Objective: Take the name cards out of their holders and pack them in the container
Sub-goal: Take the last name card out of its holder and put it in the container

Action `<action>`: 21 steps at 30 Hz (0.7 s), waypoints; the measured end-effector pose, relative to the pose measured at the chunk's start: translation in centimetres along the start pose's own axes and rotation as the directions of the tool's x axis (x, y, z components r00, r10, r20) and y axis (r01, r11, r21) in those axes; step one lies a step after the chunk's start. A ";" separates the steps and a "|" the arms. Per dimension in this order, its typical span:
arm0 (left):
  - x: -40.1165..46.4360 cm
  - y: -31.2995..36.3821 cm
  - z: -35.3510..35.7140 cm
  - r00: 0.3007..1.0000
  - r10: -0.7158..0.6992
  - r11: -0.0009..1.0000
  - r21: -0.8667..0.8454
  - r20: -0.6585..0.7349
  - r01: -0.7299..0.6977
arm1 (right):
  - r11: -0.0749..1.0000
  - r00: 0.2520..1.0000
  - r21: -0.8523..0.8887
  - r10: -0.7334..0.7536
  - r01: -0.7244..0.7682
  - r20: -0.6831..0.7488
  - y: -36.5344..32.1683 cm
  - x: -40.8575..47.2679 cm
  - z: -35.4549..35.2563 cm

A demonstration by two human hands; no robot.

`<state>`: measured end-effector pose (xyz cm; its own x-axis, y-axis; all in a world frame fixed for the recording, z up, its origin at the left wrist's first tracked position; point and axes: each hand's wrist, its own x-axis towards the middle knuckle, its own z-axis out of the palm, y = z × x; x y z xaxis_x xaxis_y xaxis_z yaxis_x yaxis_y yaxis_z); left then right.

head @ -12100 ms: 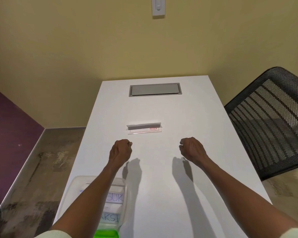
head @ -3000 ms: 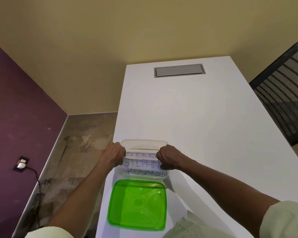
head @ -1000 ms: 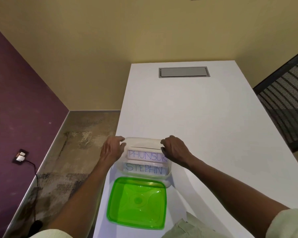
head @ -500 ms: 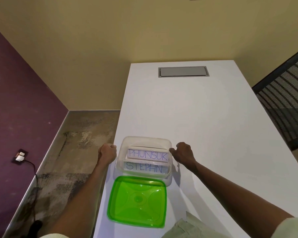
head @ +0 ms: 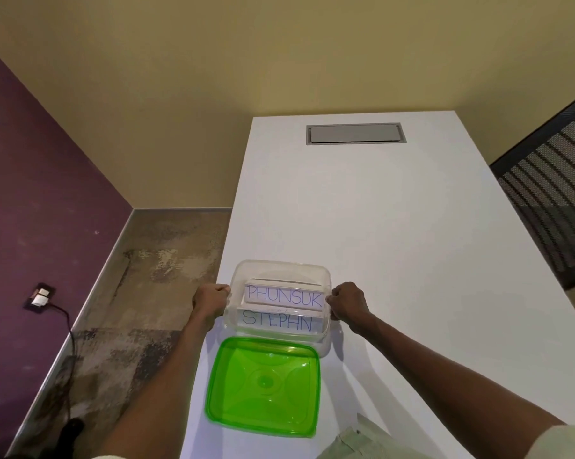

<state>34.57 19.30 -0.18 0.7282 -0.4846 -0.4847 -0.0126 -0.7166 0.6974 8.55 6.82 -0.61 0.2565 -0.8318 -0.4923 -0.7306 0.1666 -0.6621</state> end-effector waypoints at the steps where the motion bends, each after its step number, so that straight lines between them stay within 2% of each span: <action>1: 0.0 0.0 0.1 1.000 -0.017 1.000 -0.015 -0.008 0.017 | 1.000 1.000 0.013 -0.003 0.003 -0.001 0.1 0.1 0.0; 5: 0.1 1.0 0.4 0.998 -0.063 0.997 -0.051 -0.014 0.063 | 0.999 0.999 0.024 -0.039 0.039 -0.004 -0.1 0.5 -0.8; 10: 0.1 3.3 1.5 0.999 -0.038 0.993 -0.113 0.005 0.038 | 0.997 0.996 0.030 -0.075 0.077 -0.056 -0.7 1.1 -4.0; 14: -0.5 6.0 3.9 0.999 -0.013 0.983 -0.184 0.047 0.021 | 0.994 0.989 0.037 -0.094 0.098 -0.117 -0.4 2.3 -7.5; 21: -1.4 11.0 10.0 0.994 0.040 0.979 -0.201 0.098 -0.019 | 0.995 0.977 0.034 -0.082 0.090 -0.195 2.1 5.6 -14.0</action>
<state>26.60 7.10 2.89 0.6561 -0.5598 -0.5061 0.1114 -0.5914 0.7987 -0.41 -4.86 3.17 0.1872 -0.9300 -0.3164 -0.6828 0.1084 -0.7225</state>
